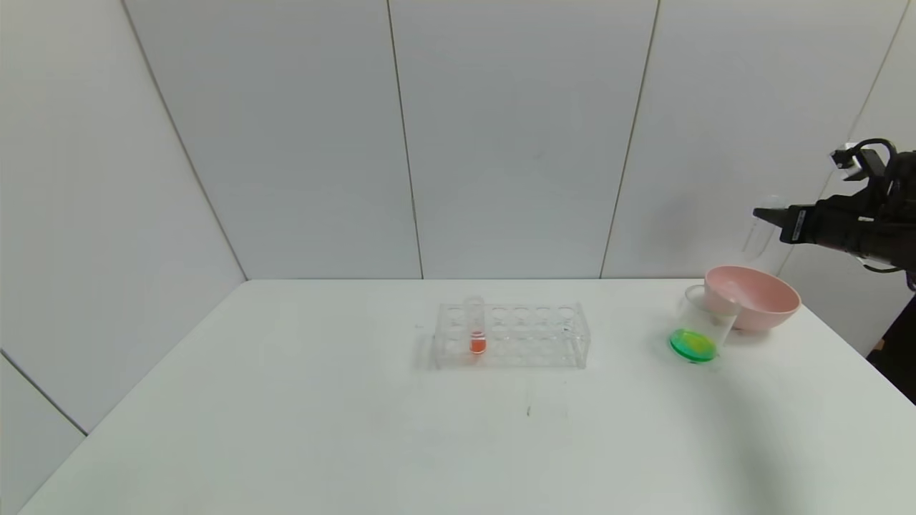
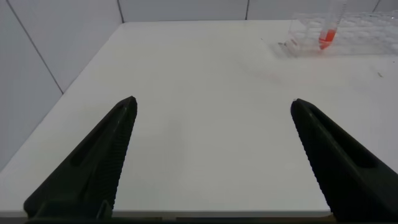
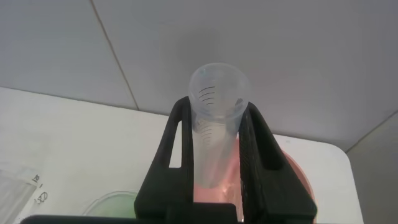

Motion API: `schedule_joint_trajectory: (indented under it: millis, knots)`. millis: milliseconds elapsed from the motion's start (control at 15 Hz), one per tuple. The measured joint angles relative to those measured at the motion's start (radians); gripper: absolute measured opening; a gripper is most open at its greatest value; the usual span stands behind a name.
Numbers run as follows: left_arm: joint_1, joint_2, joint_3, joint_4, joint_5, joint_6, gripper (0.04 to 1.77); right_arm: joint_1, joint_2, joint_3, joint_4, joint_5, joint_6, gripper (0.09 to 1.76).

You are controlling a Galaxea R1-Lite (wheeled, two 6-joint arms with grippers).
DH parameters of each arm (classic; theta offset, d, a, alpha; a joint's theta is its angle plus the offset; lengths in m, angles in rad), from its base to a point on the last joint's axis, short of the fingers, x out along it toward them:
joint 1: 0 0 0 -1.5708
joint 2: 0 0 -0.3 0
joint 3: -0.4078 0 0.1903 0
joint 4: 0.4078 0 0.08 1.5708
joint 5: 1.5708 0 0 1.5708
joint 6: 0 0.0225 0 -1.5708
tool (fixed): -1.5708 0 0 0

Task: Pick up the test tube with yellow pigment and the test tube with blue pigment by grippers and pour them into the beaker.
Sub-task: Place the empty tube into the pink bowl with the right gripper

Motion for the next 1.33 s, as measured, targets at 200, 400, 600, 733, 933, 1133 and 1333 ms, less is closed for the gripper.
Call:
schedule_joint_trajectory:
  millis: [200,400,600,733,933,1133,1333]
  knots:
    - [0.000,0.000,0.000,0.000,0.000,0.000,1.76,-0.019,0.080,0.001,-0.111,-0.005,0.002,0.48]
    - [0.000,0.000,0.000,0.000,0.000,0.000,1.76,-0.023,0.163,-0.029,-0.140,-0.007,0.002,0.48]
    - [0.000,0.000,0.000,0.000,0.000,0.000,1.76,-0.021,0.224,-0.073,-0.141,-0.008,0.002,0.48]
    - [0.000,0.000,0.000,0.000,0.000,0.000,1.76,-0.021,0.250,-0.097,-0.142,-0.025,0.002,0.48]
    - [0.000,0.000,0.000,0.000,0.000,0.000,1.76,-0.021,0.276,-0.127,-0.139,-0.035,0.002,0.70]
    - [0.000,0.000,0.000,0.000,0.000,0.000,1.76,-0.013,0.281,-0.138,-0.140,-0.036,0.003,1.02]
    - [0.000,0.000,0.000,0.000,0.000,0.000,1.76,0.006,0.253,-0.129,-0.142,-0.036,0.004,1.24]
